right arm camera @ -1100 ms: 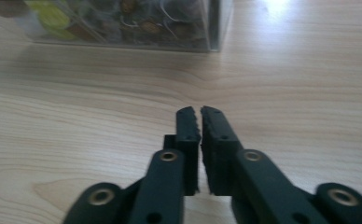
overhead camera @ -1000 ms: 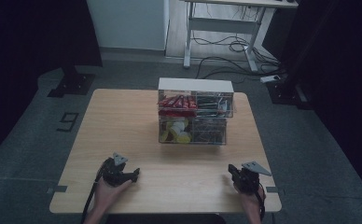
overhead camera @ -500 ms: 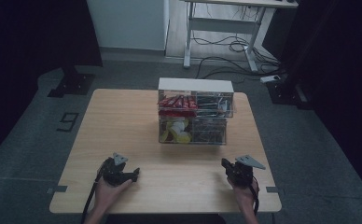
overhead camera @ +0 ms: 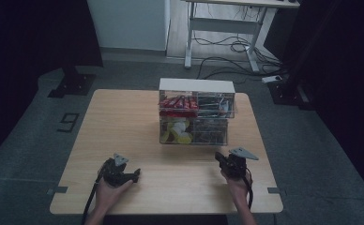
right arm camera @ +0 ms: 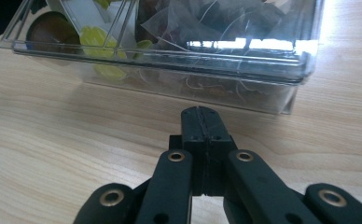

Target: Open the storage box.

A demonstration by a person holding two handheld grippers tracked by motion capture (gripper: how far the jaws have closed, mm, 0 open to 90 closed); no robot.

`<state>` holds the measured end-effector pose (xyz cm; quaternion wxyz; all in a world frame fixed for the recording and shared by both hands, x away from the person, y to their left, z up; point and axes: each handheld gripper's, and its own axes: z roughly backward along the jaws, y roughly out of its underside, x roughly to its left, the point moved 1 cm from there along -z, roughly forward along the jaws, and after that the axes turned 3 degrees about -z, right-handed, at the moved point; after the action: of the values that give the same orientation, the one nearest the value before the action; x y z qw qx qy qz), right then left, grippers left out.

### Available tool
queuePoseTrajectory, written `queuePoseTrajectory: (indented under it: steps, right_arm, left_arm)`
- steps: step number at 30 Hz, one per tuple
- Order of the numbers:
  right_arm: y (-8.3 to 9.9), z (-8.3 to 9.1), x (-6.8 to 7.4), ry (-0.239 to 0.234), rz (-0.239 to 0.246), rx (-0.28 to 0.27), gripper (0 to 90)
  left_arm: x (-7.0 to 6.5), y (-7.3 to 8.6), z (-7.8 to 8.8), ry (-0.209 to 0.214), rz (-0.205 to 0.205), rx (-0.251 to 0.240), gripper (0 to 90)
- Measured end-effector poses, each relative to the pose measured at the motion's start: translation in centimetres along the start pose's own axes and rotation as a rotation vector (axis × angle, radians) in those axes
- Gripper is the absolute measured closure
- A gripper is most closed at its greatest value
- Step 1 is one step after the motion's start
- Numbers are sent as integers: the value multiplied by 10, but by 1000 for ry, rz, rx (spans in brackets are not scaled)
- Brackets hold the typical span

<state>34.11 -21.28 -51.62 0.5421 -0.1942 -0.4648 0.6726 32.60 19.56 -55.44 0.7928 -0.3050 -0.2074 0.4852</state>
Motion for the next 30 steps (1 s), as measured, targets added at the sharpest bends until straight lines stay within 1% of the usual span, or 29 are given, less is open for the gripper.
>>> queuePoseTrajectory:
  steps: [5, 8, 14, 22, 30]
  right_arm:
    - [-2, -7, 3, -4, 6, 5, 891]
    - [-3, -11, 5, -5, -4, 2, 891]
    - [-5, -20, 7, -9, -1, 9, 891]
    - [-12, -21, 10, -15, 6, -8, 891]
    - [-14, -24, 6, 2, 9, -22, 891]
  left_arm:
    - [0, 0, 0, 0, 0, 0, 145]
    - [0, 0, 0, 0, 0, 0, 145]
    - [0, 0, 0, 0, 0, 0, 145]
    - [0, 0, 0, 0, 0, 0, 145]
    - [0, 0, 0, 0, 0, 0, 146]
